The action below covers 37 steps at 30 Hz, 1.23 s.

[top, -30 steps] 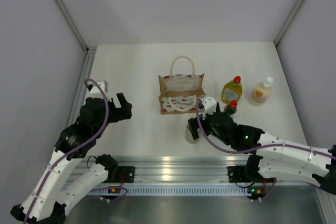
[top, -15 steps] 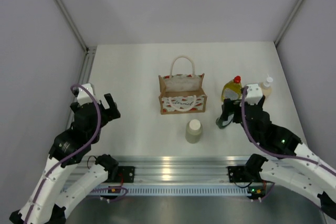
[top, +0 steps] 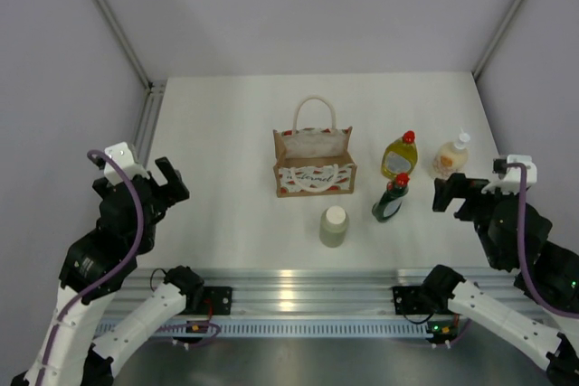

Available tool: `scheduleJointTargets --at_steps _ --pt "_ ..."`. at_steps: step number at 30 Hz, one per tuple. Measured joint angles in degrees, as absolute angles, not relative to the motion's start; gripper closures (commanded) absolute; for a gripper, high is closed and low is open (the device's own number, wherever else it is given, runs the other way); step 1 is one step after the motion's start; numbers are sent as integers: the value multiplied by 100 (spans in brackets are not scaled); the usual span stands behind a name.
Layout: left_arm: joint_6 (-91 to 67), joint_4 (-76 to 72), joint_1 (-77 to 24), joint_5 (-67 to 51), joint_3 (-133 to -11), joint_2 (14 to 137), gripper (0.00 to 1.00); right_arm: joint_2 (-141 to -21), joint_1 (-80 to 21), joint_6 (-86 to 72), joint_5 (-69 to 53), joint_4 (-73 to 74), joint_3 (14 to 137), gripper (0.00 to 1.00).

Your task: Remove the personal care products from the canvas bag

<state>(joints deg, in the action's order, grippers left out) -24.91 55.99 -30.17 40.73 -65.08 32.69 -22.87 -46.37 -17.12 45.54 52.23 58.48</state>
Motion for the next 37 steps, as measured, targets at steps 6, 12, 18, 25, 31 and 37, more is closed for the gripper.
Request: scheduleJointTargets --at_steps 6,12,18,25,31,37 --pt "-2379 5699 -3017 4117 -6632 3173 2 -2206 -4635 -1658 4609 5638 6169 1" --pt "-2359 5714 -3017 4018 -6632 3175 2 -2213 -4633 -1592 4606 5843 6239 1" --pt "-2359 5714 -3017 3894 -6632 3177 2 -2241 -4633 -1562 4604 5931 6239 1" --pt "-2366 5712 -3017 3839 -6632 3179 2 -2311 -4633 -1566 4604 5961 6237 0" --pt "-2368 5710 -3017 3795 -6632 3216 2 -2351 -4633 -1573 4604 5964 6237 1" --pt "-2368 5710 -3017 3758 -6632 3216 2 -2390 -4633 -1621 4604 5964 6237 1"
